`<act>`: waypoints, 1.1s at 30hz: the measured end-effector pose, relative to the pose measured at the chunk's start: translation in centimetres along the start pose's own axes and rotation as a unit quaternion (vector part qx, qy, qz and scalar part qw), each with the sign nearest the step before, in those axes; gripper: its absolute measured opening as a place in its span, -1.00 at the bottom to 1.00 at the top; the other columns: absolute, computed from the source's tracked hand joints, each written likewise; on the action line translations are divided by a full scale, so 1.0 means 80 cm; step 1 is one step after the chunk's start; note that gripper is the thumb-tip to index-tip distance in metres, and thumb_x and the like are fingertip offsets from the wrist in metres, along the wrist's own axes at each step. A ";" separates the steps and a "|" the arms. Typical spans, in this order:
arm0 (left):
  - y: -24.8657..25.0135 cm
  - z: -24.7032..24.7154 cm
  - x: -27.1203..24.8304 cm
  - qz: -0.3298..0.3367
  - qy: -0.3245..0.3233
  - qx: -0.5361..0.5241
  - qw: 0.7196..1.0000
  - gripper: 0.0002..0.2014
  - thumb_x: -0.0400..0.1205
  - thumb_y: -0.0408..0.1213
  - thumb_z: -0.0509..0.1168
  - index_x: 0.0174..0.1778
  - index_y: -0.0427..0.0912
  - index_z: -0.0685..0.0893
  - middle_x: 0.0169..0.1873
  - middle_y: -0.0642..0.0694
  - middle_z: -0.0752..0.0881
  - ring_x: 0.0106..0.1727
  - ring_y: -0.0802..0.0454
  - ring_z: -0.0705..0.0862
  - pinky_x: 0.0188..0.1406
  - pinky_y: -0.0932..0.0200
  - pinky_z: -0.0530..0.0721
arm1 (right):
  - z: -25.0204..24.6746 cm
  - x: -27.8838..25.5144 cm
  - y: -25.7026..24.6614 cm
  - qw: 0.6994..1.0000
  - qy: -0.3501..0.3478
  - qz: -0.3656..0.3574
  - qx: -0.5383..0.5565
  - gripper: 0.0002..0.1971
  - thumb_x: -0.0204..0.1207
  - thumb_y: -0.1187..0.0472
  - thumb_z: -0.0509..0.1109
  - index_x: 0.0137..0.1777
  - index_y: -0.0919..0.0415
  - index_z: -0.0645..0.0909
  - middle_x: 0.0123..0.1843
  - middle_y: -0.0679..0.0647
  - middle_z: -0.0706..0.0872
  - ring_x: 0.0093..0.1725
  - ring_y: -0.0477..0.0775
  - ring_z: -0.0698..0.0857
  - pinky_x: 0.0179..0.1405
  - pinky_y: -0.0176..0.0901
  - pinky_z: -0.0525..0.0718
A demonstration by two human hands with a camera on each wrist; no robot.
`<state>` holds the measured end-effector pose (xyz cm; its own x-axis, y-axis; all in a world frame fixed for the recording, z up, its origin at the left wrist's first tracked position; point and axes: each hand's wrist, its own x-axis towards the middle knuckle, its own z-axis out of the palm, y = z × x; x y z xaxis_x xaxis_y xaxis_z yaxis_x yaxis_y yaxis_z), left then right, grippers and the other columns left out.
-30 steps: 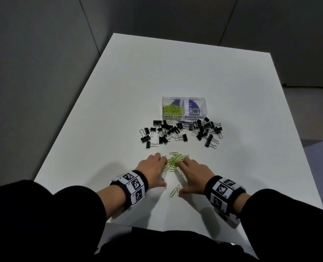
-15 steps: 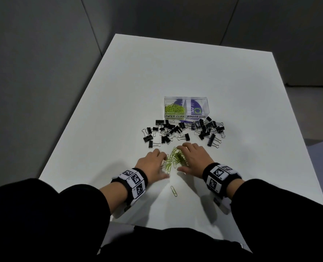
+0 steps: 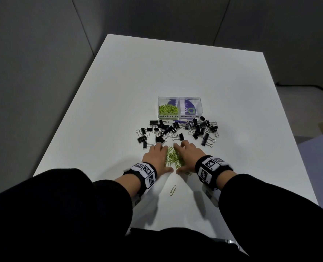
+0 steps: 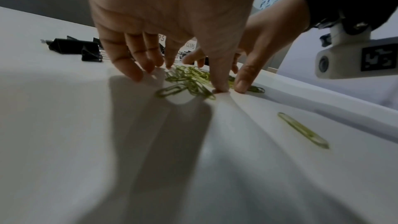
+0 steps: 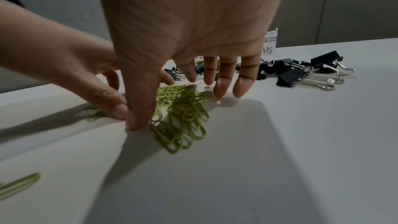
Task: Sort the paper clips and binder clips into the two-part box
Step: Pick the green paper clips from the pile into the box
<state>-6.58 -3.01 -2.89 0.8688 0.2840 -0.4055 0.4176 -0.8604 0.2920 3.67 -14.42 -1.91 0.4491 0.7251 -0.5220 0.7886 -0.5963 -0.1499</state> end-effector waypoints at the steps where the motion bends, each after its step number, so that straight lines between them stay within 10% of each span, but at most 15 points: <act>1: 0.000 -0.002 0.003 0.012 0.007 0.003 1.000 -0.25 0.47 0.08 0.40 0.50 -0.11 0.26 0.44 -0.15 0.31 0.43 -0.12 0.35 0.30 -0.04 0.57 | -0.001 0.001 -0.001 1.000 0.003 -0.002 -0.007 -0.05 0.28 -0.11 0.55 0.58 0.06 0.11 0.52 0.19 0.27 0.43 0.24 0.40 0.33 0.13 0.57; 12: 0.008 0.002 0.022 0.057 -0.005 -0.011 0.998 -0.67 0.61 -0.23 0.28 0.28 -0.24 0.53 0.30 -0.21 0.45 0.32 -0.18 0.43 0.22 -0.05 0.57 | 0.010 0.002 -0.002 0.998 0.043 0.013 0.038 -0.63 0.48 0.25 0.37 0.26 0.29 0.46 0.31 0.25 0.46 0.24 0.30 0.50 0.18 0.08 0.60; 33: 0.018 -0.008 0.038 0.041 -0.059 -0.029 0.997 -0.76 0.65 -0.40 0.12 0.18 -0.34 0.56 0.18 -0.32 0.58 0.20 -0.26 0.59 0.17 -0.03 0.53 | 0.012 0.003 0.002 0.997 0.060 -0.038 -0.026 -0.74 0.59 0.32 0.18 0.25 0.34 0.47 0.23 0.30 0.52 0.18 0.29 0.57 -0.07 0.05 0.54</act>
<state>-3.20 -3.12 -3.18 0.8649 0.1581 -0.4763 0.3632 -0.8522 0.3766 3.46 -14.67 -2.90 0.4317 0.8051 -0.4068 0.8415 -0.5218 -0.1397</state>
